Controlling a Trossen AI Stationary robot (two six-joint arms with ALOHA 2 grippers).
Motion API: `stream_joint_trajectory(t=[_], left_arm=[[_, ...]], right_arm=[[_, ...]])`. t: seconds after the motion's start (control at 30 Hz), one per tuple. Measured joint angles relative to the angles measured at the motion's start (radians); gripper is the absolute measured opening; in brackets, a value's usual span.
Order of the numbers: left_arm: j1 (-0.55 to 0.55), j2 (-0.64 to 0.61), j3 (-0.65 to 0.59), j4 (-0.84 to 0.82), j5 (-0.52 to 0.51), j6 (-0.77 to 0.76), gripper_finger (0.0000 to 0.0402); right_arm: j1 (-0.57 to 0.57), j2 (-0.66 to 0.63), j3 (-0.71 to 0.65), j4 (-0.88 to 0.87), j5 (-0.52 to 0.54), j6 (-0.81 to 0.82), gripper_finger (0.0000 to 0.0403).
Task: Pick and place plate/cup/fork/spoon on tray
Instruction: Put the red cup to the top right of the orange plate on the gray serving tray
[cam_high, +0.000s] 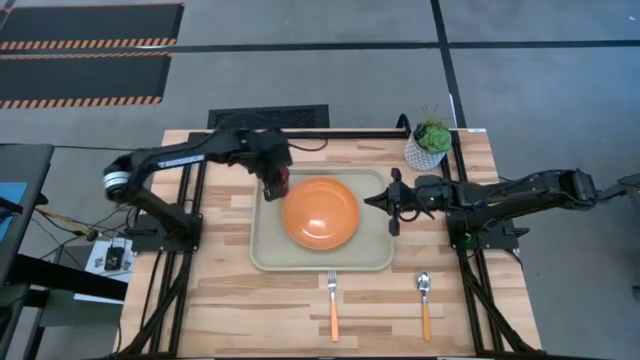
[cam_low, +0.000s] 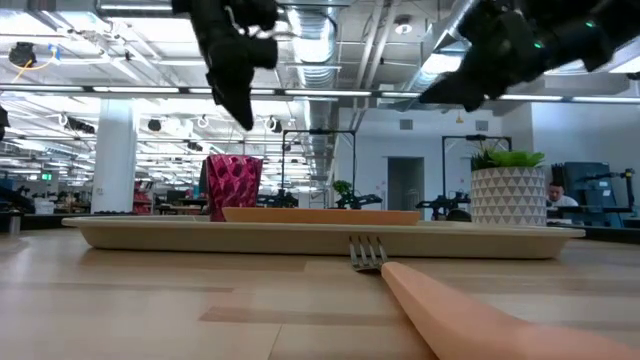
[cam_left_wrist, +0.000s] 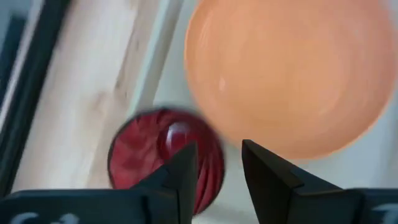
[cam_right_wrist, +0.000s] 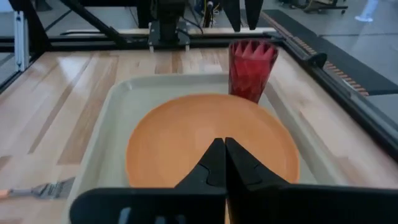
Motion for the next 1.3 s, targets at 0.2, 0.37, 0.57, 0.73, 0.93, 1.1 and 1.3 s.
stream_joint_trajectory(t=[0.2,0.37,0.57,0.73,0.93,1.1,1.3], left_arm=[[-0.002,-0.262,-0.322,0.393,0.072,-0.086,0.0092],[-0.001,-0.469,-0.58,0.694,0.052,-0.157,0.0066],[-0.001,-0.664,-0.784,0.888,-0.022,-0.168,0.0029],[-0.001,-0.799,-0.89,0.956,-0.049,-0.16,0.0003],[-0.001,-0.928,-0.948,0.966,-0.09,-0.179,0.0006],[0.0,-1.006,-0.973,0.955,-0.101,-0.178,0.0006],[0.0,-1.059,-0.983,0.879,-0.103,-0.172,0.0006]], right_arm=[[-0.058,0.183,0.169,0.0,-0.093,-0.08,0.0007],[-0.115,0.391,0.369,-0.009,-0.228,-0.153,0.0008],[-0.149,0.655,0.654,-0.138,-0.315,-0.192,0.003],[-0.152,0.833,0.872,-0.264,-0.327,-0.225,0.0053],[-0.151,1.002,1.088,-0.398,-0.264,-0.312,0.0115],[-0.152,1.115,1.227,-0.482,-0.217,-0.402,0.0182],[-0.151,1.196,1.328,-0.561,-0.192,-0.476,0.0218]])
